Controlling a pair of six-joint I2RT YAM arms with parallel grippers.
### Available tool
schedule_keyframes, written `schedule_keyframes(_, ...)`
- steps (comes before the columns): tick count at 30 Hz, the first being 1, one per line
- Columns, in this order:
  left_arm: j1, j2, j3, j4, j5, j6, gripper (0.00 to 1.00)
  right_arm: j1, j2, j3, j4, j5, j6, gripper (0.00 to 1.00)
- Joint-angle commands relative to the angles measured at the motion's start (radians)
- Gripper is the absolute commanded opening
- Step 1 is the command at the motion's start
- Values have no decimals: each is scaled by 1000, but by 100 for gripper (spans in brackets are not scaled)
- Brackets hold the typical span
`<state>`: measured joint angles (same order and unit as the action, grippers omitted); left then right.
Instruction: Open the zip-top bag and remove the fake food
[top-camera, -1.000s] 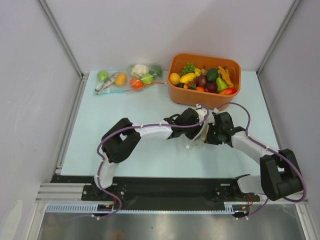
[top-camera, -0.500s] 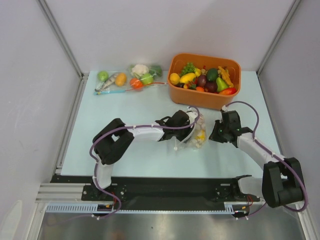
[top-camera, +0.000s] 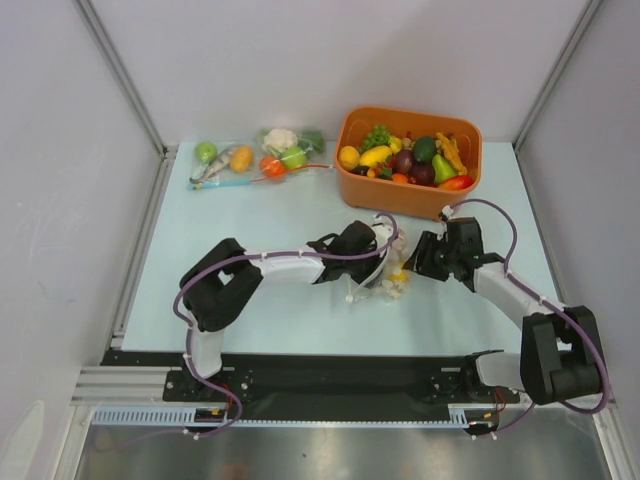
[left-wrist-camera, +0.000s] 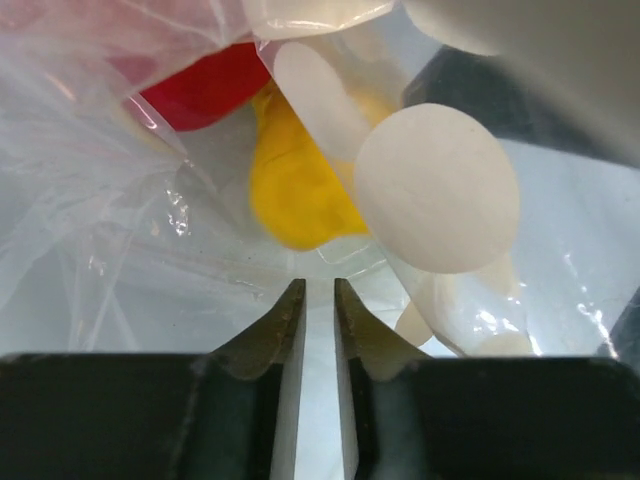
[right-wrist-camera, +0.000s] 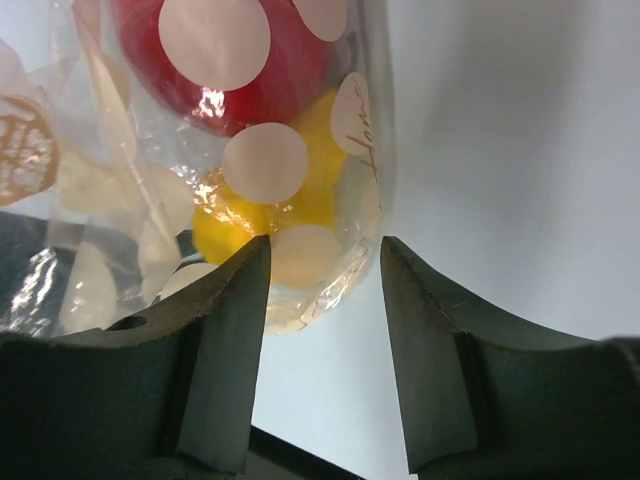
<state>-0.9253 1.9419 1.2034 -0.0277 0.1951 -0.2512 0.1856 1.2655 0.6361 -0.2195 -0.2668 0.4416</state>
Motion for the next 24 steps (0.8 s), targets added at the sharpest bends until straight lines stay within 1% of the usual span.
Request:
schedule_keyframes(1,-3,-72,-4,23,30,18,23,9,38,-6,75,-31,13,52)
schedule_keyframes(2,-3,-77,-5,23,32,18,32,9,57,-10,77,-25,11,49)
schedule_keyframes(3,-3,-78,-5,23,35,20,37,9,64,-9,80,-22,9,45)
schedule_keyframes(4,-3,-81,-7,52,40,20,40,11,70,-9,77,-14,8,40)
schedule_keyframes(5,-3,-83,-7,54,44,20,47,11,77,-7,77,-8,6,30)
schedule_keyframes(6,-3,-87,-7,57,46,20,50,12,86,-7,71,-3,3,25)
schedule_keyframes(9,-3,-86,-4,64,47,17,58,12,95,-12,77,3,-3,15)
schedule_keyframes(11,-3,-80,10,63,46,16,61,15,106,-10,78,0,-3,10)
schedule_keyframes(12,-3,-67,16,61,47,15,61,17,110,-10,83,-2,-6,6)
schedule_keyframes(14,-3,-55,34,61,43,4,63,21,123,-9,85,-3,-6,2)
schedule_keyframes(15,-3,-49,41,63,43,1,63,26,126,-7,83,-3,-4,0)
schedule_keyframes(24,-3,-31,65,117,29,-43,67,68,141,-7,71,11,-20,0)
